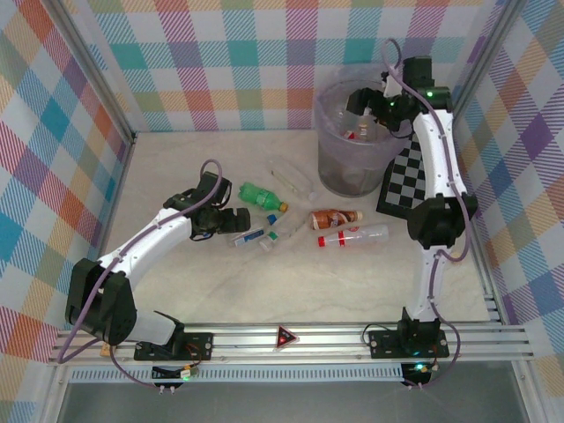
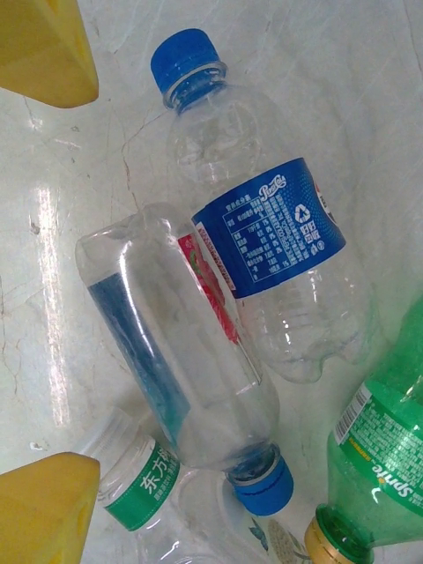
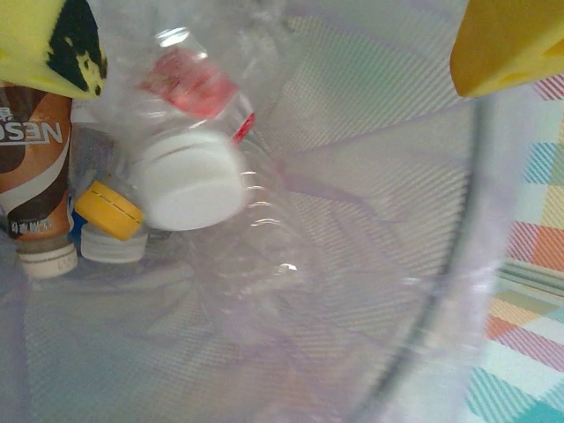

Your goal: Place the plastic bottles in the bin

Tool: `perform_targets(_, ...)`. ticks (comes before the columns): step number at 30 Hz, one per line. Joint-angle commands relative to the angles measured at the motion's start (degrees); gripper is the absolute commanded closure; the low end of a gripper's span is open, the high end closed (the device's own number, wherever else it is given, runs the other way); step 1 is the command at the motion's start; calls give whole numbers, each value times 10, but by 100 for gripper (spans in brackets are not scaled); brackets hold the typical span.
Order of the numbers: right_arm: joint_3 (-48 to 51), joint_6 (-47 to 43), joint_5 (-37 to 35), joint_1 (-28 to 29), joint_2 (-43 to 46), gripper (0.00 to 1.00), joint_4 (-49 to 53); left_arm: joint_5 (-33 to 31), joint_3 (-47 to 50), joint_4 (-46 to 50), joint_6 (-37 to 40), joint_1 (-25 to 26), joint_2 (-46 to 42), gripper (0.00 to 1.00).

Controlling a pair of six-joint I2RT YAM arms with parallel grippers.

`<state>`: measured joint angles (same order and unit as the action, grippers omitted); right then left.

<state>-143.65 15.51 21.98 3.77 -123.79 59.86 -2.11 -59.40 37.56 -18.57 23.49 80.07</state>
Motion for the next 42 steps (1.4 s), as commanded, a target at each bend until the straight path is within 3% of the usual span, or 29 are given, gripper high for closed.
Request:
perform_targets(1,5,-14,12,4,61,1,-9,17,-10,10,19,-3,0,0)
perform_targets(7,81,-14,46,4,154,1,-46,15,-10,23,41,-3,-16,0)
perform_targets(12,271,-17,70,3,290,0,-151,0,-6,26,54,-2,-23,0)
perform_targets(15,366,-28,54,4,370,1,-199,-22,-13,31,65,-2,-9,0)
perform_targets(22,476,-21,8,3,479,1,-188,-74,-22,0,95,-33,43,0)
perform_targets(31,551,-9,-8,3,515,0,-162,-62,-56,-44,151,-72,155,2)
perform_targets(42,567,-4,-15,3,523,1,-163,-5,-55,-79,131,-121,208,9)
